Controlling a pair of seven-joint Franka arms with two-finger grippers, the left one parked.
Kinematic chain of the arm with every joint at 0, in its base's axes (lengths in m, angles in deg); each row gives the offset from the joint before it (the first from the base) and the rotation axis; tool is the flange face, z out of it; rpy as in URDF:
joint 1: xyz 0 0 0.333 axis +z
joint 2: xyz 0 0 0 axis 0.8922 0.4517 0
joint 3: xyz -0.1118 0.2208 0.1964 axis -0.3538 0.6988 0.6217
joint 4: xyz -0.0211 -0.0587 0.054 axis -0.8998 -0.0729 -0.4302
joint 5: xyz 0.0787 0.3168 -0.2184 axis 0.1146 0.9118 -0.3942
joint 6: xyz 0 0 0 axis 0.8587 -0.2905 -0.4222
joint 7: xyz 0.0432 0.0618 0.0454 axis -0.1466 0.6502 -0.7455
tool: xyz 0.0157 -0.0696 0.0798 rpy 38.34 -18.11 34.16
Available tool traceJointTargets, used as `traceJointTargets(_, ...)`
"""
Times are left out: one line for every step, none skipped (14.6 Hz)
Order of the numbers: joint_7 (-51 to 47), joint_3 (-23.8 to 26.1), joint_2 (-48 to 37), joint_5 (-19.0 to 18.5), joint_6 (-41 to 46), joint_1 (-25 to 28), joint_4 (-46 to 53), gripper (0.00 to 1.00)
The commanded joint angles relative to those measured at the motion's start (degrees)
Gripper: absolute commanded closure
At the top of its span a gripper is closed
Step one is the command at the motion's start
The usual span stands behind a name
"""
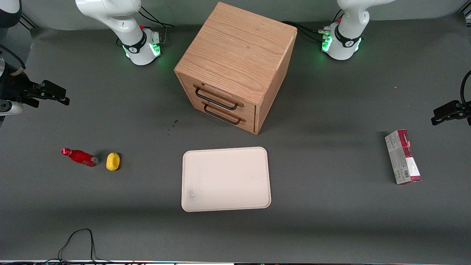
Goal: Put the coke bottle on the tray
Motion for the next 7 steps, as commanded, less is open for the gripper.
traceJointTargets(-0.74,0.12,0.99,1.26,1.49,-0.21,1.97,0.00)
traceJointTargets(-0.91,0.12,0.99,1.26,1.58,-0.21,1.97,0.00)
traceJointTargets(-0.91,0.04,0.99,1.18,2.19,-0.30,2.06,0.00)
traceJointTargets(-0.74,0.04,0.99,1.18,2.80,-0.30,2.14,0.00)
traceJointTargets(-0.74,0.04,0.99,1.18,2.89,-0.30,2.15,0.00)
traceJointTargets(-0.83,0.04,0.99,1.18,2.90,-0.30,2.15,0.00)
traceJointTargets(-1.09,0.04,0.99,1.18,2.90,-0.30,2.23,0.00)
